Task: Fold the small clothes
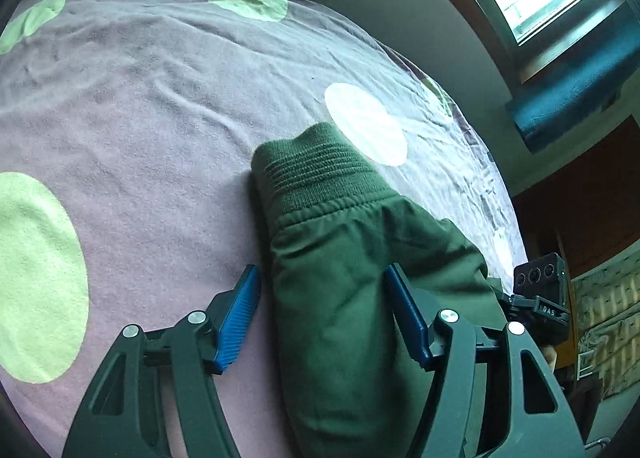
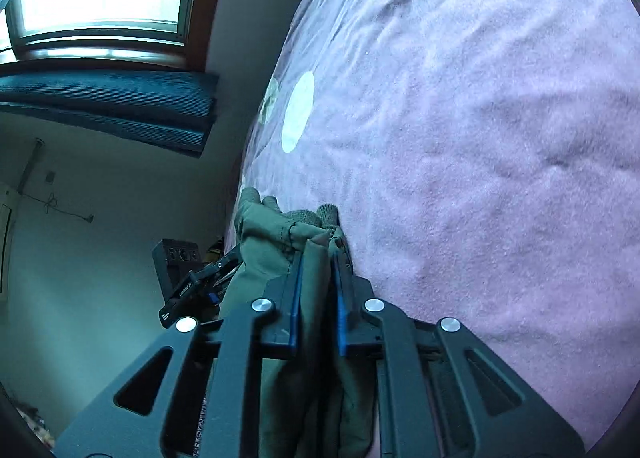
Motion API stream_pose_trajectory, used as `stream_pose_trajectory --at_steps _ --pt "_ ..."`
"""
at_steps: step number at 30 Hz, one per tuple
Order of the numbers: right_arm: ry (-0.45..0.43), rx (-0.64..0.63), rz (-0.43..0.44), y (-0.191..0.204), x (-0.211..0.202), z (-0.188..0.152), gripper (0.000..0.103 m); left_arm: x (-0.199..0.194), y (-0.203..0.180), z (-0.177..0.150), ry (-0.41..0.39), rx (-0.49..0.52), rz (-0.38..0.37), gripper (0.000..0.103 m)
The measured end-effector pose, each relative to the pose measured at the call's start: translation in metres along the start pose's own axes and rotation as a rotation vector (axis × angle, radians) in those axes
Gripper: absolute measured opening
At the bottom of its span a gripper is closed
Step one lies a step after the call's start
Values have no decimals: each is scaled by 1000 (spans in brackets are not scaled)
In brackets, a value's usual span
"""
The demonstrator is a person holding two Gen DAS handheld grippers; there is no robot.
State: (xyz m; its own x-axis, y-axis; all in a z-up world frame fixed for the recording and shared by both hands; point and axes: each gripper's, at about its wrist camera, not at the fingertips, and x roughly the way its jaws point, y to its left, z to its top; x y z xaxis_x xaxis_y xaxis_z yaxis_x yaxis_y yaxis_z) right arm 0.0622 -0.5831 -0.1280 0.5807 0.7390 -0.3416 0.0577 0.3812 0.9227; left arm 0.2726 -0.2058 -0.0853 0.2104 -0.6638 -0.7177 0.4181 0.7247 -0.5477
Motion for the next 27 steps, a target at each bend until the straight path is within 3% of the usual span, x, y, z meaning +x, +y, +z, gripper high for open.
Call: stream_pose_trajectory --at_steps 27 --pt "-17 34 -2 -6 -11 -2 12 -2 -8 -2 -22 44 50 64"
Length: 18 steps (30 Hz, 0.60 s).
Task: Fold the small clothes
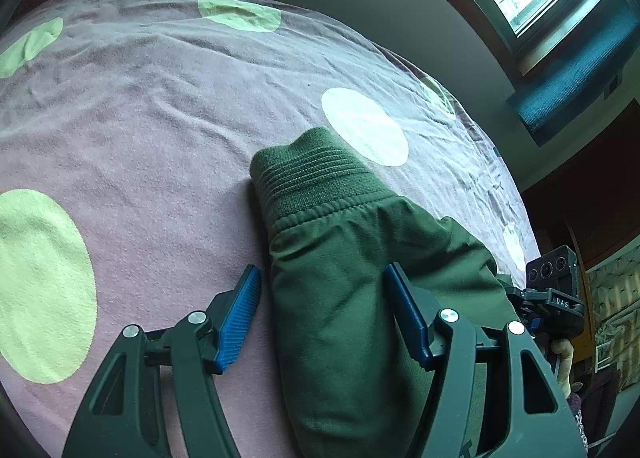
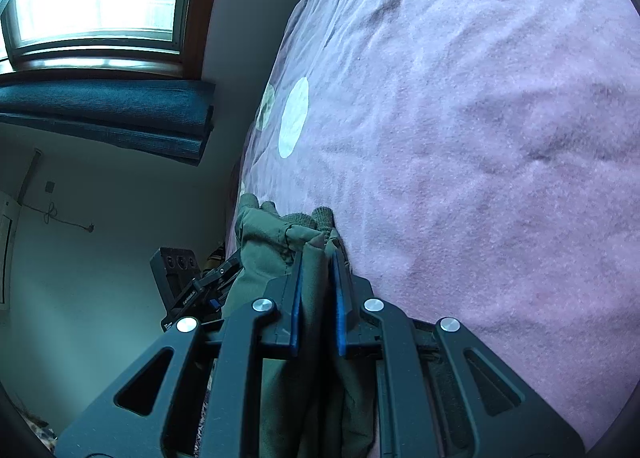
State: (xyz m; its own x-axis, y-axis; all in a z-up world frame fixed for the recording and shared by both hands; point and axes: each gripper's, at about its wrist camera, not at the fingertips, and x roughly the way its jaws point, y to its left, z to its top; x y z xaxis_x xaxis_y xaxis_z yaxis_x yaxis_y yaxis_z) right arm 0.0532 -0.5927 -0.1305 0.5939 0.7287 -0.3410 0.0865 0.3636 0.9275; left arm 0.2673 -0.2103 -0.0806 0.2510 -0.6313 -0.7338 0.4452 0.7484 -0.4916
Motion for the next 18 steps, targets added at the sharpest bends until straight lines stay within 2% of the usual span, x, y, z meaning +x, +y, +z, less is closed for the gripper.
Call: stream_pose_trajectory --at_steps 7,9,12,14,17,18 --pt "-9 2 -9 -1 -4 0 12 -1 -2 0 -1 -1 11 65" --pt "-18 4 -11 -1 -9 -2 17 -4 -3 -1 -9 5 10 66" --pt "-35 -10 -16 3 -20 -8 32 -14 -1 -7 4 -14 -43 69" --pt "-44 -31 -8 8 -30 -15 50 -21 0 -14 14 -23 -68 74" --pt "-50 -55 -10 15 -43 -31 65 -32 1 -29 12 -19 -82 77" --pt "-47 -63 -15 17 -45 -34 67 -37 3 -35 15 -25 -94 78"
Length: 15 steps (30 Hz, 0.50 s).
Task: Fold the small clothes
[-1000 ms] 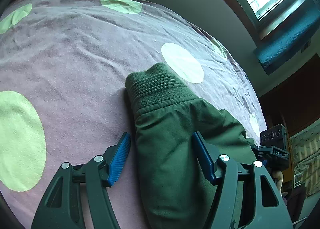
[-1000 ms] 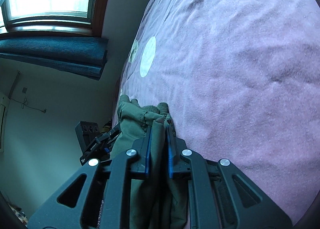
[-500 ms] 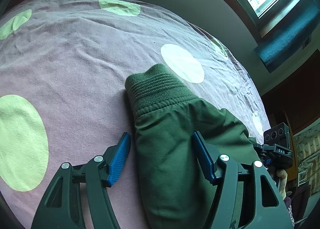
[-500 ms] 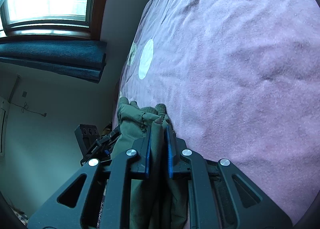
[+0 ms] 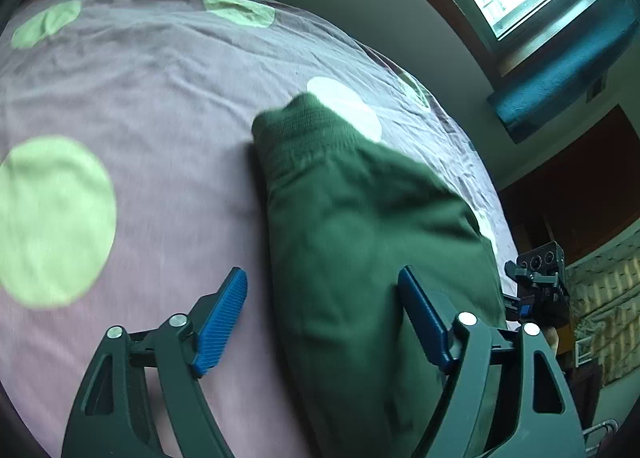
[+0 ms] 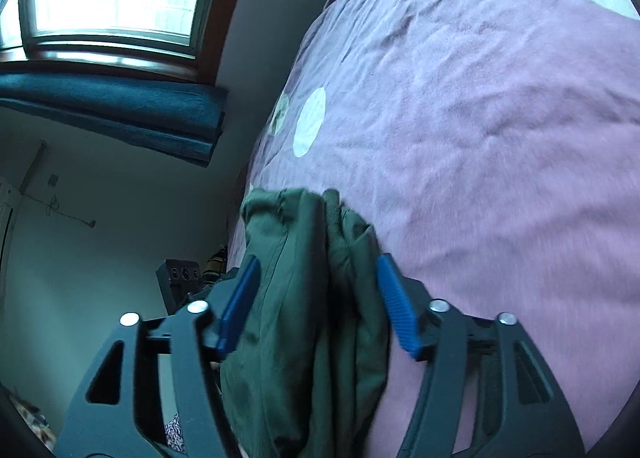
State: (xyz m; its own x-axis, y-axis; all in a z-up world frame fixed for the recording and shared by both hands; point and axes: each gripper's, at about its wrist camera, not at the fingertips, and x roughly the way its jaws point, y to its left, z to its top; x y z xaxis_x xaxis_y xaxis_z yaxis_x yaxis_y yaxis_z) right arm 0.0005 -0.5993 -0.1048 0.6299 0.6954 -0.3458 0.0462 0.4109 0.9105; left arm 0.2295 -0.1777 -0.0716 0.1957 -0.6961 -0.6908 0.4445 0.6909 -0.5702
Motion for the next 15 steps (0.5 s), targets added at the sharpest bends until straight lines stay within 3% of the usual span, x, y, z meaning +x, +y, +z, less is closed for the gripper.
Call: stream_pose_trajectory --at_steps 4,15 --pt "20 -49 -38 9 -12 -26 74 -13 4 -20 14 -32 -48 81" --pt "36 -54 -55 8 -34 -62 77 -22 -4 -60 93 -77 -208 84"
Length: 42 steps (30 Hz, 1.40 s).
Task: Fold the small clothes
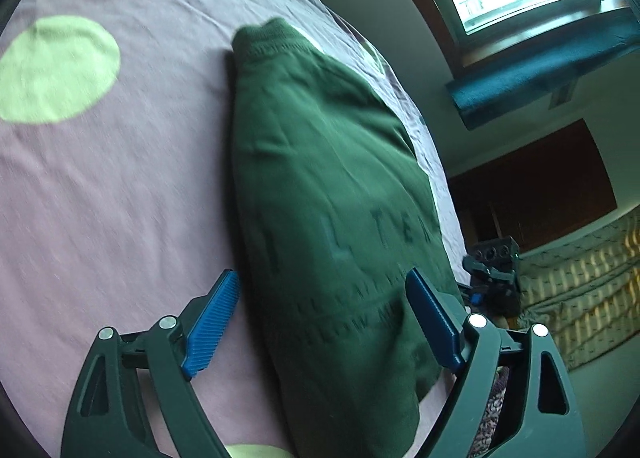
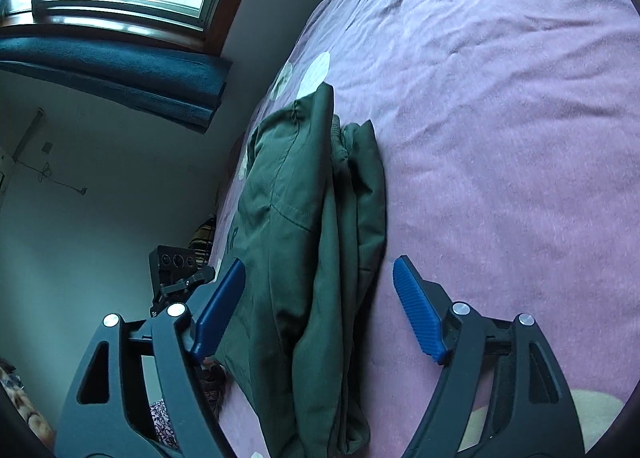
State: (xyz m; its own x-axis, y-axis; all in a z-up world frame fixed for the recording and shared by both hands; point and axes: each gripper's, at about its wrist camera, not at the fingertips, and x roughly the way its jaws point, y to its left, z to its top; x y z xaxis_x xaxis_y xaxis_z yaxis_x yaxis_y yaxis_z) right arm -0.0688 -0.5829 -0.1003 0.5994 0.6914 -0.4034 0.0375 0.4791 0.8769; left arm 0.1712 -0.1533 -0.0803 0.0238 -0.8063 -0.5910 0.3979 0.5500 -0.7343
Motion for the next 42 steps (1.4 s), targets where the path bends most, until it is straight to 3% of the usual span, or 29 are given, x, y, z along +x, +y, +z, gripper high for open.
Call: stream_pose_trajectory --at_steps 12,15,16,18,23,29,35,42 --pt "125 -39 27 12 42 13 77 22 -4 -1 -7 -7 14 84" --pt "146 -55 7 15 49 15 64 28 -10 1 -16 16 39 84" --pt "161 -38 34 13 52 15 54 29 -11 0 -20 22 45 84" --pt "165 -31 40 10 55 12 46 29 -12 -2 -34 27 59 81" --pt "123 -63 62 14 53 4 33 28 -17 -6 -51 59 80 68" --pt "49 -117 65 28 46 -8 26 23 -21 -10 -83 115 80 64" --pt "12 -193 26 51 49 -18 24 13 -26 -12 -112 140 84 61" --pt "28 -206 22 57 61 -16 24 -5 -16 -6 -125 122 103 59"
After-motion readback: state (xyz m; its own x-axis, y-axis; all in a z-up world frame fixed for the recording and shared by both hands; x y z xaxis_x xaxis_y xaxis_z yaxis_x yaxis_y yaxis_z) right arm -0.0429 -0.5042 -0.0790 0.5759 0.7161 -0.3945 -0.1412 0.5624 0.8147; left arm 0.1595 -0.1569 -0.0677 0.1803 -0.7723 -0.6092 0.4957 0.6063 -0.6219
